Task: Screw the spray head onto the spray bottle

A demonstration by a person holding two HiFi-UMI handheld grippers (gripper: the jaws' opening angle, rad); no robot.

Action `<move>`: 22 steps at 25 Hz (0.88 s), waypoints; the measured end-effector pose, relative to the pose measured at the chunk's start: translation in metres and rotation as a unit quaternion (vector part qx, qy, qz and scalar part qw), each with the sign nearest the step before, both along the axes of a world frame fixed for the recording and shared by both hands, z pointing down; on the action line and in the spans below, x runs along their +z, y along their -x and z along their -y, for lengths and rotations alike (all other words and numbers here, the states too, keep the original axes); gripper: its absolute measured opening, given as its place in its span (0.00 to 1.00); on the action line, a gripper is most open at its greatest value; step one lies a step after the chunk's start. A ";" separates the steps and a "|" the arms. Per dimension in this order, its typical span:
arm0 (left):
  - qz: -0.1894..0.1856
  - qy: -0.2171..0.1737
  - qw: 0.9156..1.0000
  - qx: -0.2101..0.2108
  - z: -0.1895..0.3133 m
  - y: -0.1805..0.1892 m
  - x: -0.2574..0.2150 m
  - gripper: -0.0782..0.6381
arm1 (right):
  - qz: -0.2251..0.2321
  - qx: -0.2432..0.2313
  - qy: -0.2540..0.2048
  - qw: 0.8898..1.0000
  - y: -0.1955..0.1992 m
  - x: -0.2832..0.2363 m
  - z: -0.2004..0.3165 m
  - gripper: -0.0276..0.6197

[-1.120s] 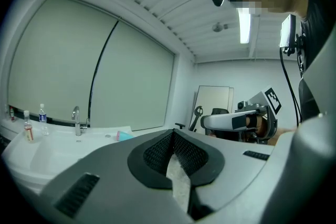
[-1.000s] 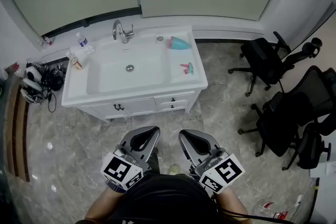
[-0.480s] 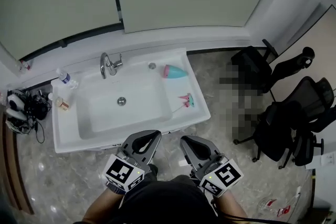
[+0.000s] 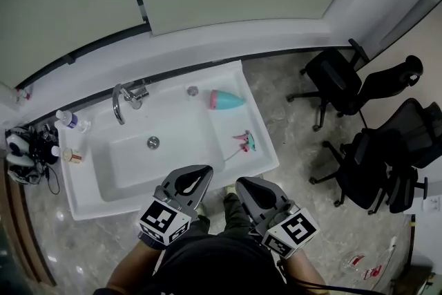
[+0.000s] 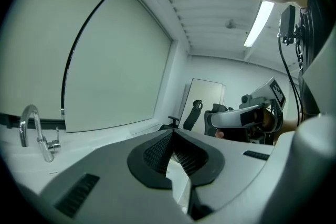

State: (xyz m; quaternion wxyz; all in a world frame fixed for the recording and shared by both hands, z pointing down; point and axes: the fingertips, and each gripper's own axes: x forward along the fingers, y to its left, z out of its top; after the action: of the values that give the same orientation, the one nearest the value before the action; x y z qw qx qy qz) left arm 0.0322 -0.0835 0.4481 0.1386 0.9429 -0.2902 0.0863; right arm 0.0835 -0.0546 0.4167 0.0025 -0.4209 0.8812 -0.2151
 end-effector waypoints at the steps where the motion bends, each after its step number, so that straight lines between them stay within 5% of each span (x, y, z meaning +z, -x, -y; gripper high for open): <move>1: 0.004 0.002 1.000 -0.003 0.010 -0.006 0.003 0.12 | -0.008 -0.006 0.006 1.000 -0.007 0.006 0.009 0.05; 7: 0.098 0.010 0.995 0.012 0.087 -0.042 0.057 0.12 | -0.029 -0.034 0.048 0.998 -0.053 0.044 0.067 0.05; 13: 0.226 -0.006 0.973 0.052 0.186 -0.084 0.135 0.29 | -0.013 -0.040 0.112 0.993 -0.097 0.108 0.093 0.05; 18: 0.345 -0.025 0.934 0.093 0.250 -0.097 0.194 0.39 | -0.003 -0.036 0.143 0.989 -0.116 0.142 0.110 0.05; 22: 0.437 -0.053 0.887 0.143 0.280 -0.100 0.231 0.44 | -0.020 -0.029 0.168 0.985 -0.126 0.174 0.122 0.05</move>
State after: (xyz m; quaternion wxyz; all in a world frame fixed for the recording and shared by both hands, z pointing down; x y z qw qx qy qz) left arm 0.1319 -0.3634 0.6793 -0.0658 0.8472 -0.1873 0.4928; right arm 0.2096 -0.1762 0.5911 -0.0925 -0.3936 0.8444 -0.3514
